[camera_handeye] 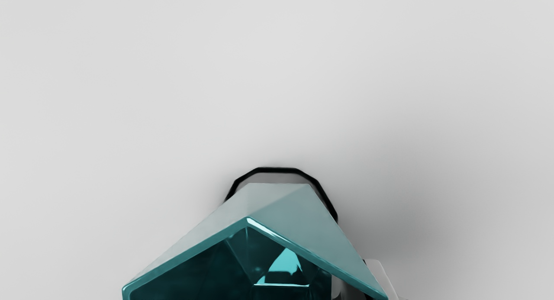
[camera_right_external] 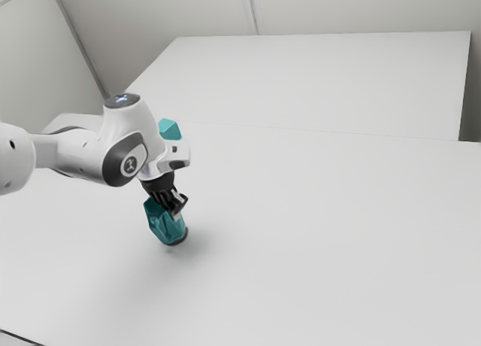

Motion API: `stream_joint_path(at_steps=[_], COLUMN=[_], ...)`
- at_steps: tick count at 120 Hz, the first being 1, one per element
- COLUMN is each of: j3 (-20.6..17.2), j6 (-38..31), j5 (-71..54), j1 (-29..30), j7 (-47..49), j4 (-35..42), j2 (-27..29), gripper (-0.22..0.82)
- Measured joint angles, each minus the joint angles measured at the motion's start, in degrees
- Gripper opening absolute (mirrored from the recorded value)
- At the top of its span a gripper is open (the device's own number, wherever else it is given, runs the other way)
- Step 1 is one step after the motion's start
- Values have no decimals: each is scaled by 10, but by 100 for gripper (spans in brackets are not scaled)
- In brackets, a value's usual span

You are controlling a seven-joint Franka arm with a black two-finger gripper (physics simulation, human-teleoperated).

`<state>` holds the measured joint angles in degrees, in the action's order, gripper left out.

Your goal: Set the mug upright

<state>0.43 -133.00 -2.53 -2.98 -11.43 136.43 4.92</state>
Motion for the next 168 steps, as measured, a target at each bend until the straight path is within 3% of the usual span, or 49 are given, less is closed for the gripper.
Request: stream_joint_path(at_steps=[53,60,80,98,128,168], j3=[0,0,0,0,-21,-24], j6=[-6,-6,-6,-6,17,175], j5=[1,2,7,10,34,49], j1=[0,0,0,0,9,18], j7=[24,25,29,32,35,48], j4=[0,0,-1,-1,-21,-197], j2=[-9,-10,-5,23,53,4], gripper=[-16,-9,26,43,54,58])
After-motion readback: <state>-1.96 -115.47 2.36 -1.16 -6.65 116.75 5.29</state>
